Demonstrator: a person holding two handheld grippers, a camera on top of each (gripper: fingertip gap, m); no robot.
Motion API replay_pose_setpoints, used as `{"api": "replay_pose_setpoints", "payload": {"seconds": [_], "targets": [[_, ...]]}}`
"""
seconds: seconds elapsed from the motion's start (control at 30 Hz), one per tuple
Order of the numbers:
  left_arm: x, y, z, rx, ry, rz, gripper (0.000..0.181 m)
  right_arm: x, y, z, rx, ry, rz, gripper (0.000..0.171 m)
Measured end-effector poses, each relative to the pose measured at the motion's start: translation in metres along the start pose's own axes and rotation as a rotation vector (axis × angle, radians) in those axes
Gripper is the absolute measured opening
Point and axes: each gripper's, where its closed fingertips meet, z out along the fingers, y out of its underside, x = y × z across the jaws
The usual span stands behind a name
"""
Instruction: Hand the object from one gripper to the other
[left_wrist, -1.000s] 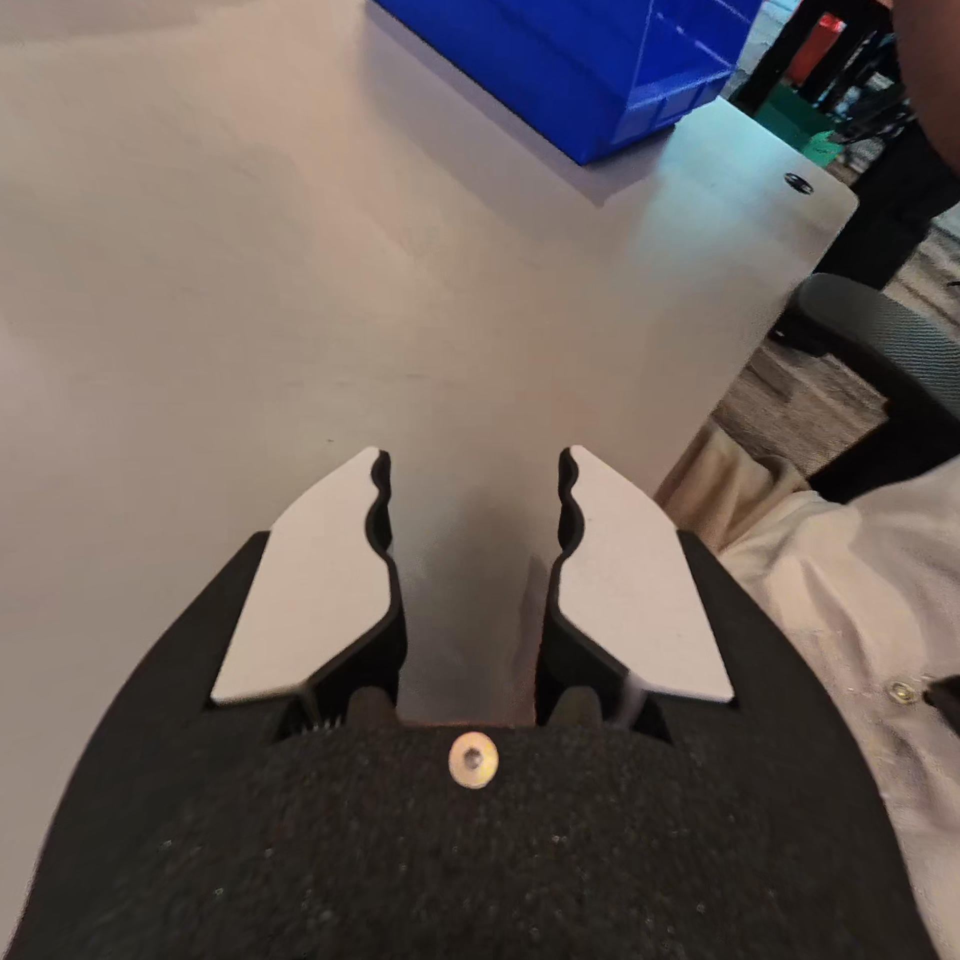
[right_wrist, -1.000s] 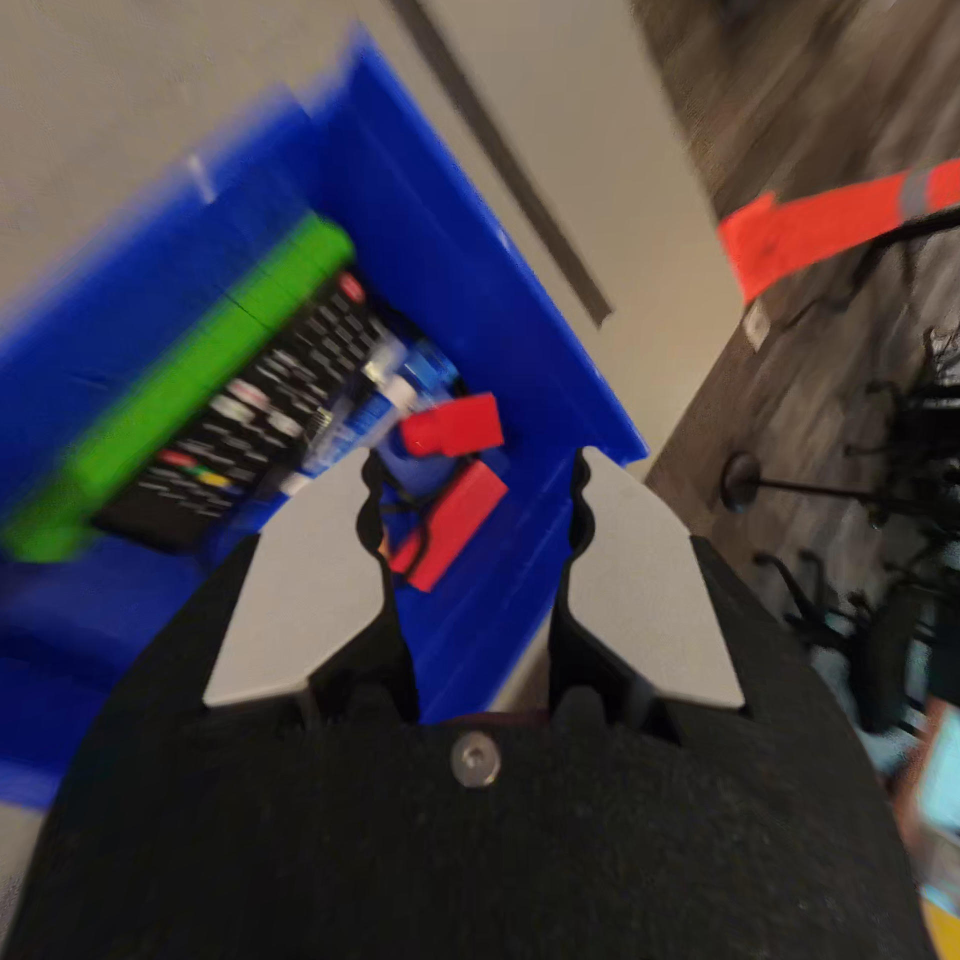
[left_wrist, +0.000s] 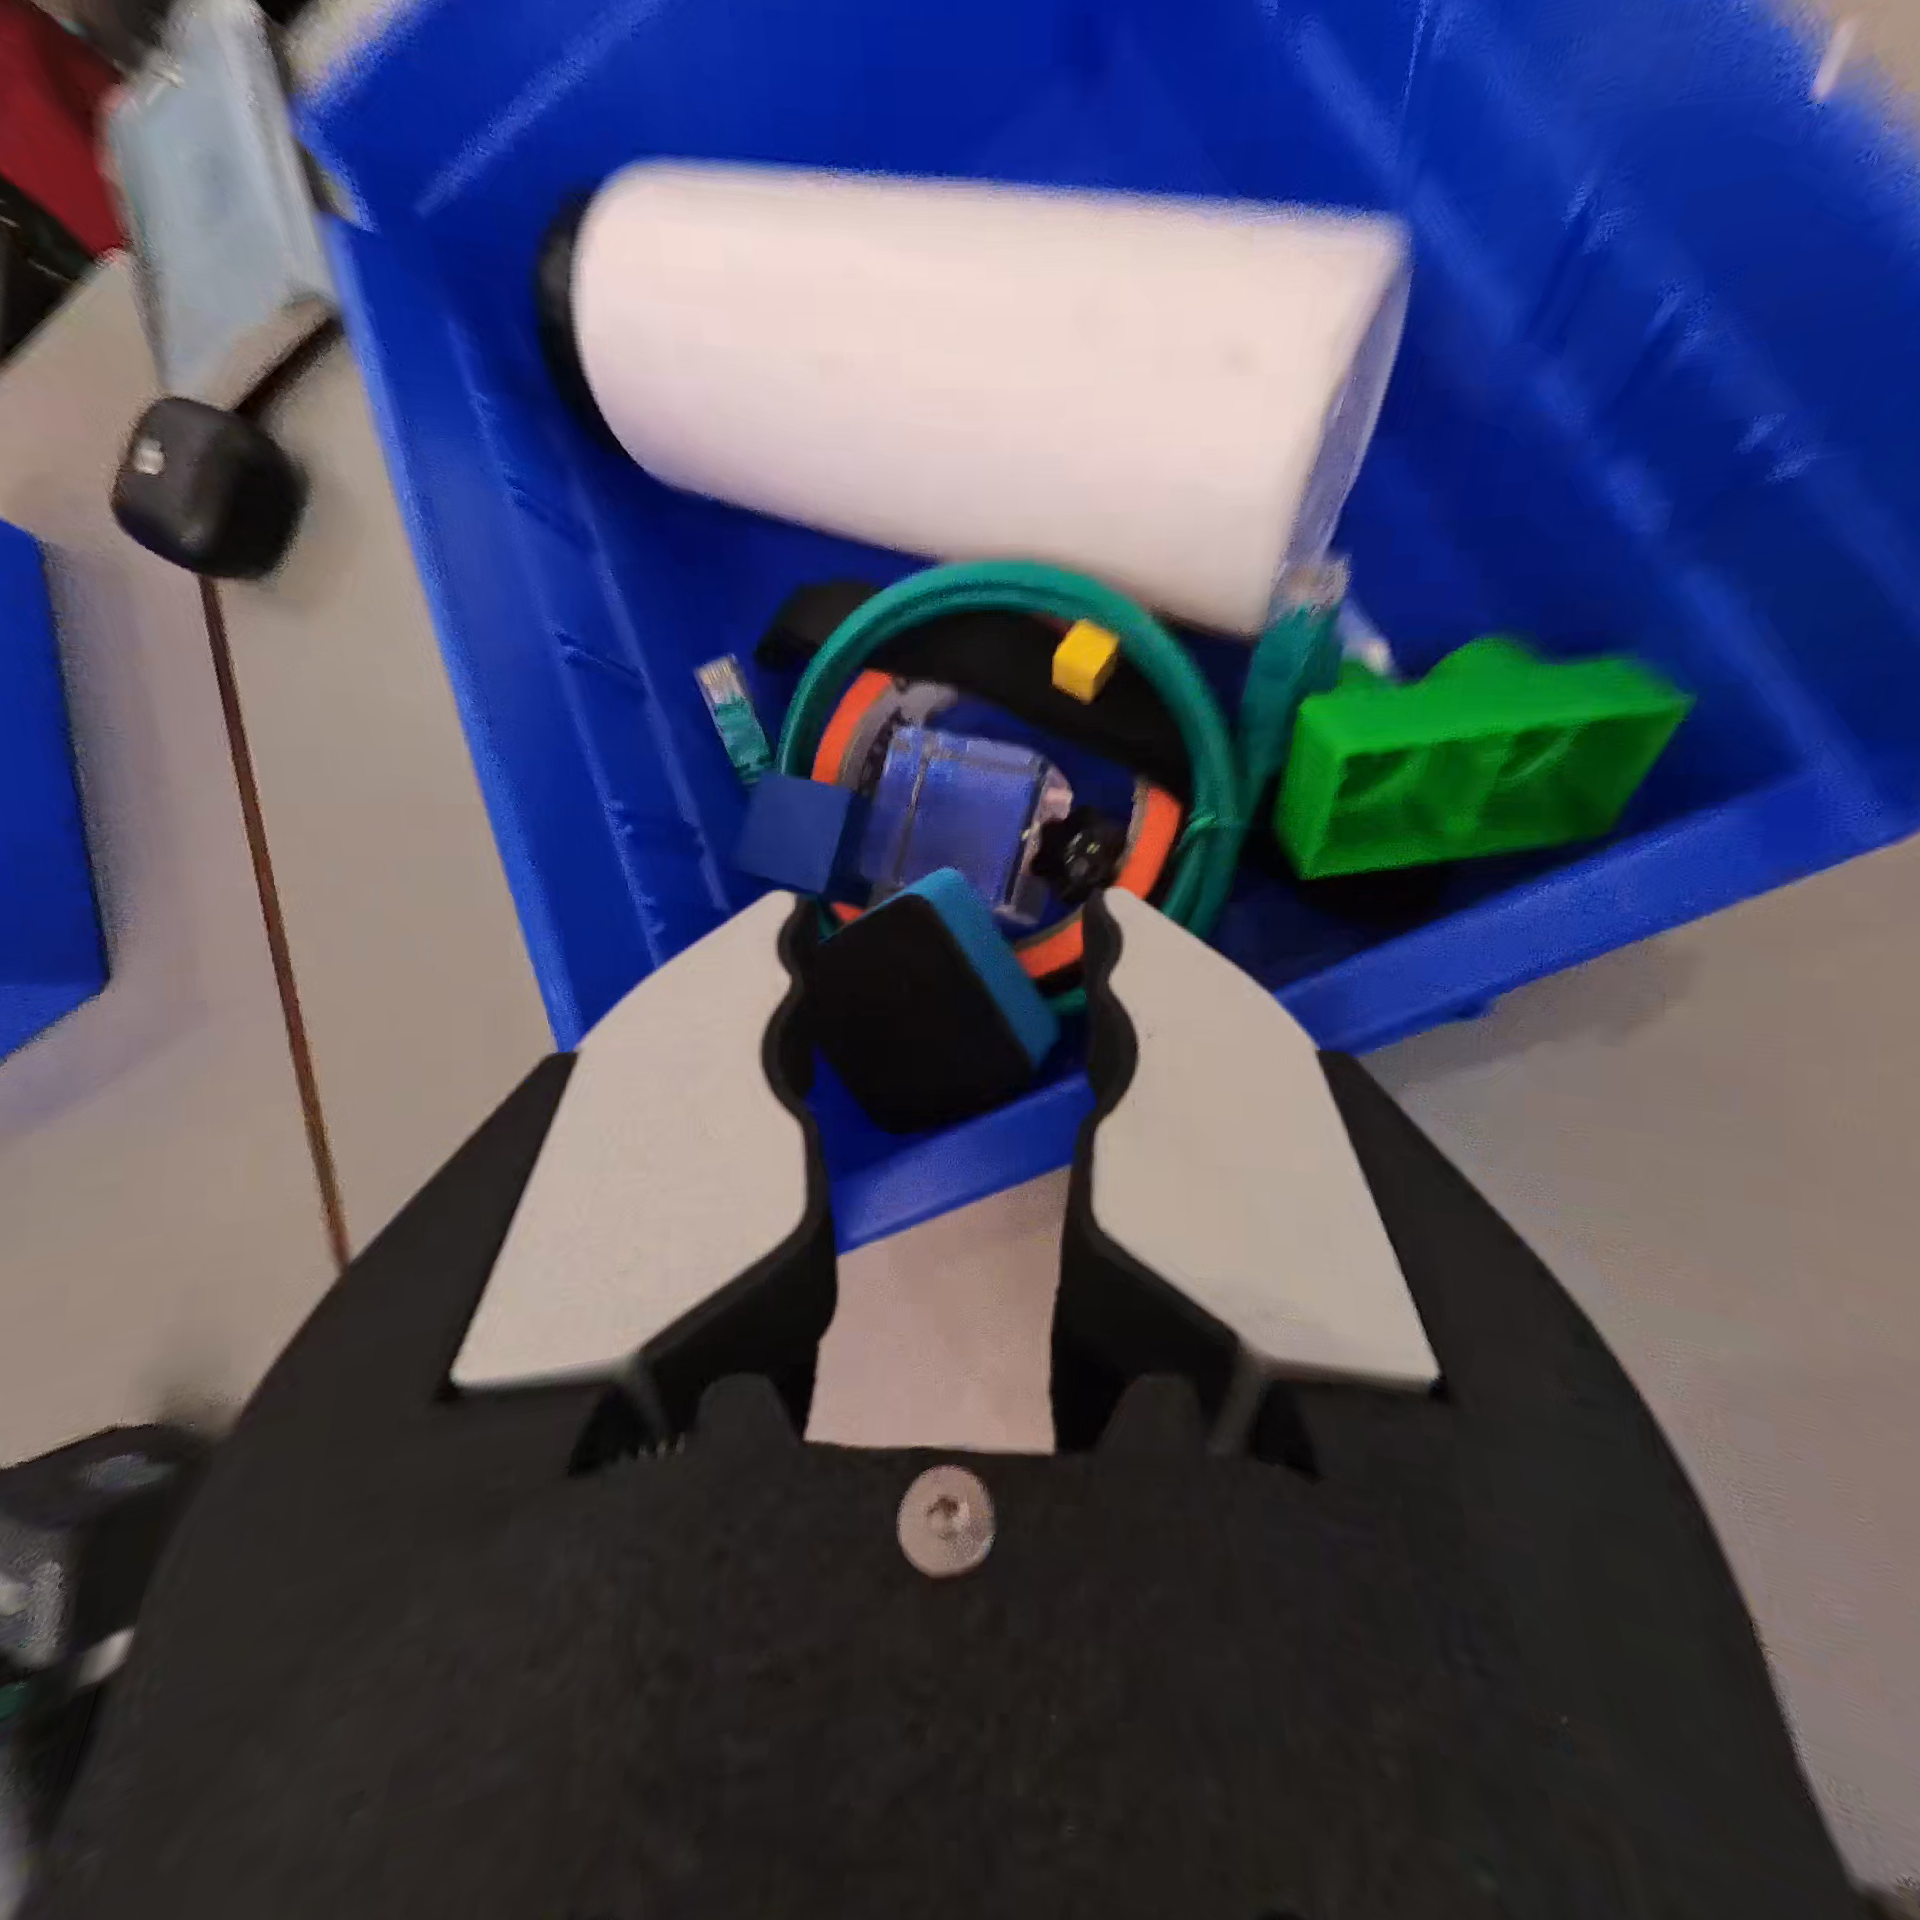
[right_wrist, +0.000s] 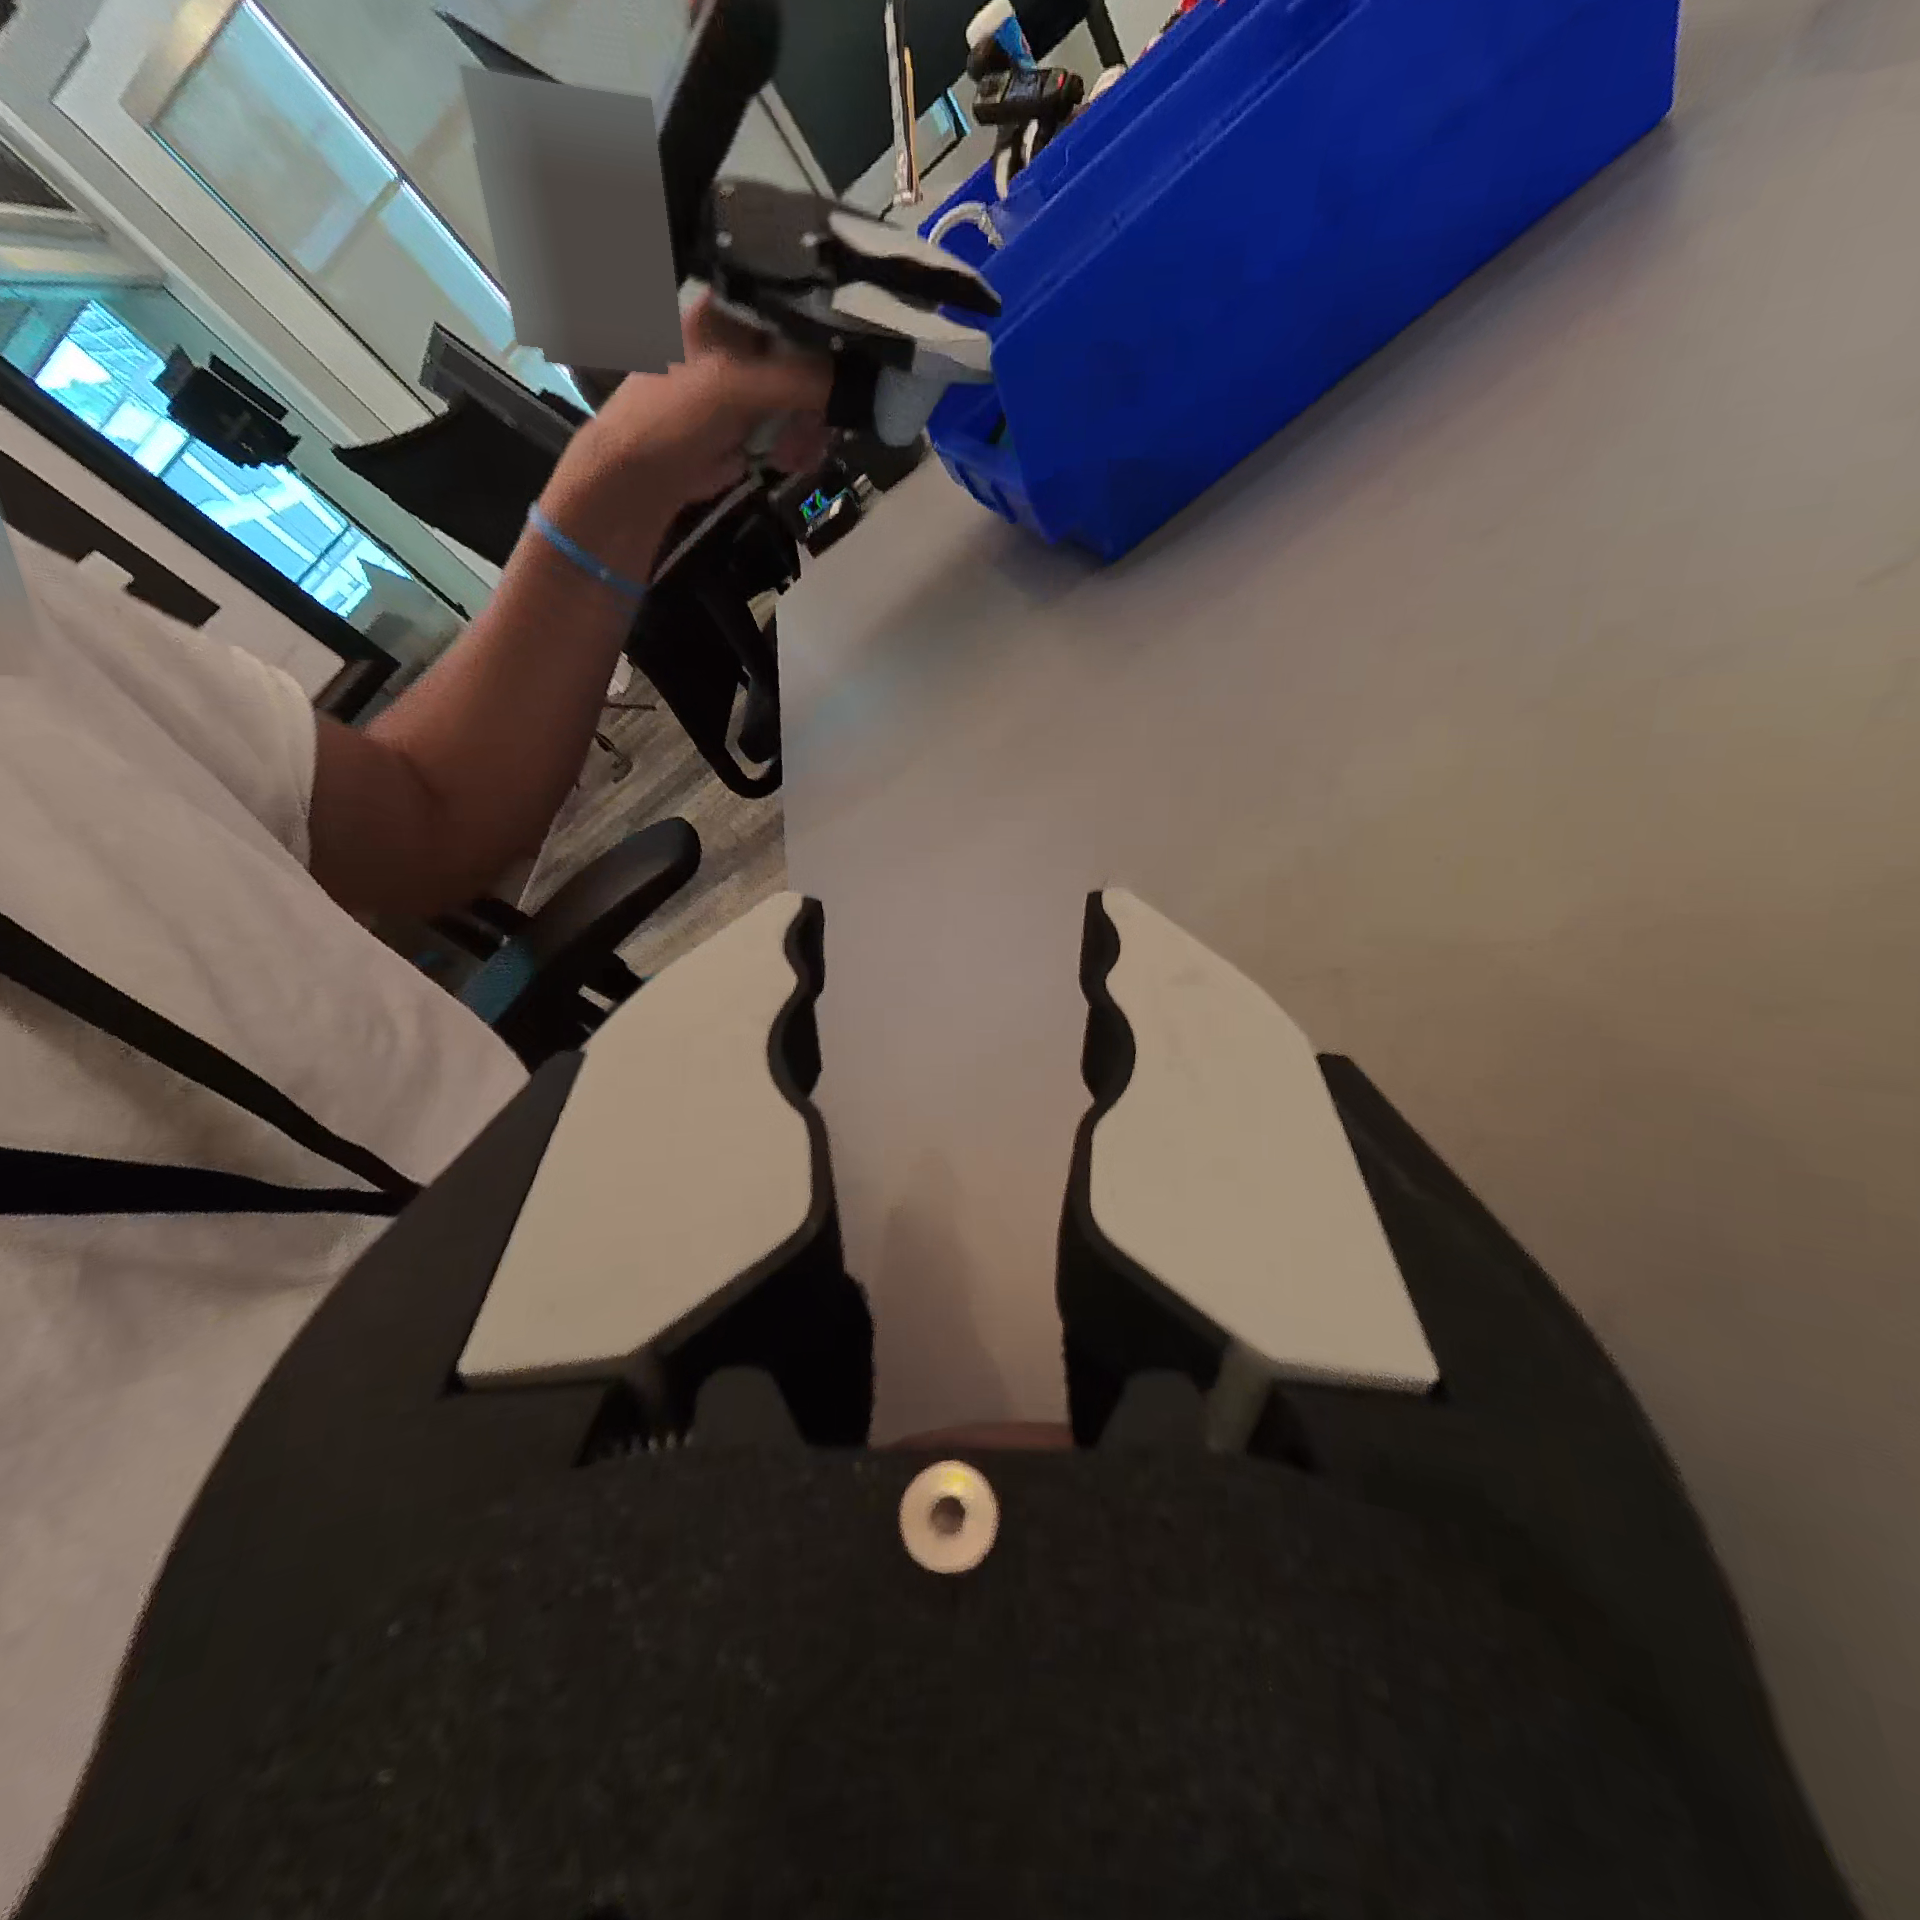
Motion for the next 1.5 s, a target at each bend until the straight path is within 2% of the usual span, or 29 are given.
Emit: {"api": "replay_pose_setpoints", "payload": {"seconds": [0.1, 0.2, 0.37, 0.67, 0.93, 1.13, 1.23, 1.37, 1.5], "targets": [[-0.009, 0.014, 0.019, -0.181, 0.016, 0.148, 0.047, 0.000, 0.002, 0.001, -0.015, 0.002, -0.014, 0.047], [-0.004, 0.022, 0.025, -0.277, 0.080, 0.259, 0.049, 0.001, 0.004, 0.000, -0.021, -0.002, 0.001, 0.047], [0.000, 0.030, 0.035, -0.386, 0.133, 0.312, 0.048, -0.001, 0.003, -0.001, -0.017, -0.025, 0.029, 0.047], [-0.005, 0.029, 0.034, -0.415, 0.069, 0.346, 0.039, -0.008, 0.009, -0.002, -0.043, -0.045, 0.028, 0.047], [-0.014, 0.009, 0.017, -0.338, -0.069, 0.397, 0.038, -0.013, 0.000, -0.006, 0.011, -0.083, 0.083, 0.047], [-0.003, -0.032, -0.006, -0.183, -0.085, 0.396, 0.038, -0.014, 0.000, -0.004, 0.008, -0.067, 0.056, 0.046], [0.010, -0.063, -0.017, -0.037, -0.098, 0.356, 0.038, -0.009, -0.002, -0.001, 0.000, -0.027, 0.004, 0.046], [0.035, -0.116, -0.038, 0.240, -0.088, 0.177, 0.038, 0.011, -0.017, 0.009, 0.003, 0.075, -0.107, 0.047], [0.065, -0.168, -0.066, 0.487, -0.002, -0.020, 0.038, 0.035, -0.051, 0.022, 0.022, 0.208, -0.278, 0.051]]}}
